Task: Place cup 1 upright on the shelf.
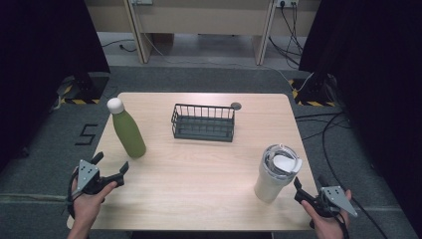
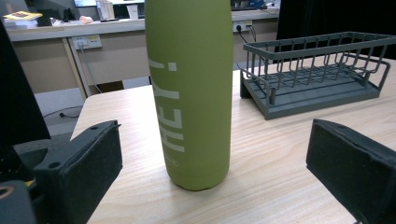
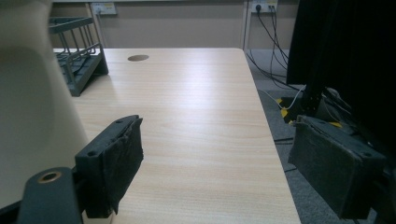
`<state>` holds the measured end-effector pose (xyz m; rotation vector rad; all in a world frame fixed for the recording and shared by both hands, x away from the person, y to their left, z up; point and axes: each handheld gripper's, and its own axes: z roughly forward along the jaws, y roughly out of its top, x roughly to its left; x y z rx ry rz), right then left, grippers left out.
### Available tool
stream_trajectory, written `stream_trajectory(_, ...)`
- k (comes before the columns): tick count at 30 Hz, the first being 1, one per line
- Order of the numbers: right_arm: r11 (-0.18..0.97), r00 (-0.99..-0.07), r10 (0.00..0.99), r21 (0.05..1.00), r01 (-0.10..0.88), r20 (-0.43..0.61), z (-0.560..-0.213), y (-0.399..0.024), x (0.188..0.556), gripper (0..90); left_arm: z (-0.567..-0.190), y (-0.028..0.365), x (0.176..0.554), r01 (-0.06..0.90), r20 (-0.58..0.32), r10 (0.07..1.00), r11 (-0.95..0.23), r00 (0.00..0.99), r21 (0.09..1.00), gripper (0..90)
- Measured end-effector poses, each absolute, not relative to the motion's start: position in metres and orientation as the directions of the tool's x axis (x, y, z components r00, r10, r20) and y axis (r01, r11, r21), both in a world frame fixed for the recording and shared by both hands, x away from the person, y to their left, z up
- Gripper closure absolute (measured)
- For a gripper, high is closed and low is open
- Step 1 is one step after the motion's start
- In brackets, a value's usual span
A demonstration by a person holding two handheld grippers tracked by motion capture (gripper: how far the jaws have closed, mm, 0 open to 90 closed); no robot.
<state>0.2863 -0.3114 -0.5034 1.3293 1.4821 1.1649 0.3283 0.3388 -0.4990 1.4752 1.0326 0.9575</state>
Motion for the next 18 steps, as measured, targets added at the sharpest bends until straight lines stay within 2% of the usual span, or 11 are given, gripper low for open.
stream_trajectory(7,0.027,-0.185,0.983,0.971,0.237,0.018,-0.501,-0.307,0.278,14.9,-0.5,0.341,0.328,0.113,0.034,0.955,-0.07,0.295,0.991,3.2)
stream_trajectory(13,0.032,-0.201,0.979,0.972,0.234,0.016,-0.5,-0.305,0.275,15.0,-0.498,0.341,0.329,0.109,0.035,0.955,-0.07,0.296,0.992,3.4)
stream_trajectory(18,0.058,-0.261,0.965,0.971,0.231,0.004,-0.499,-0.3,0.271,15.0,-0.499,0.34,0.33,0.111,0.033,0.955,-0.069,0.296,0.991,3.4)
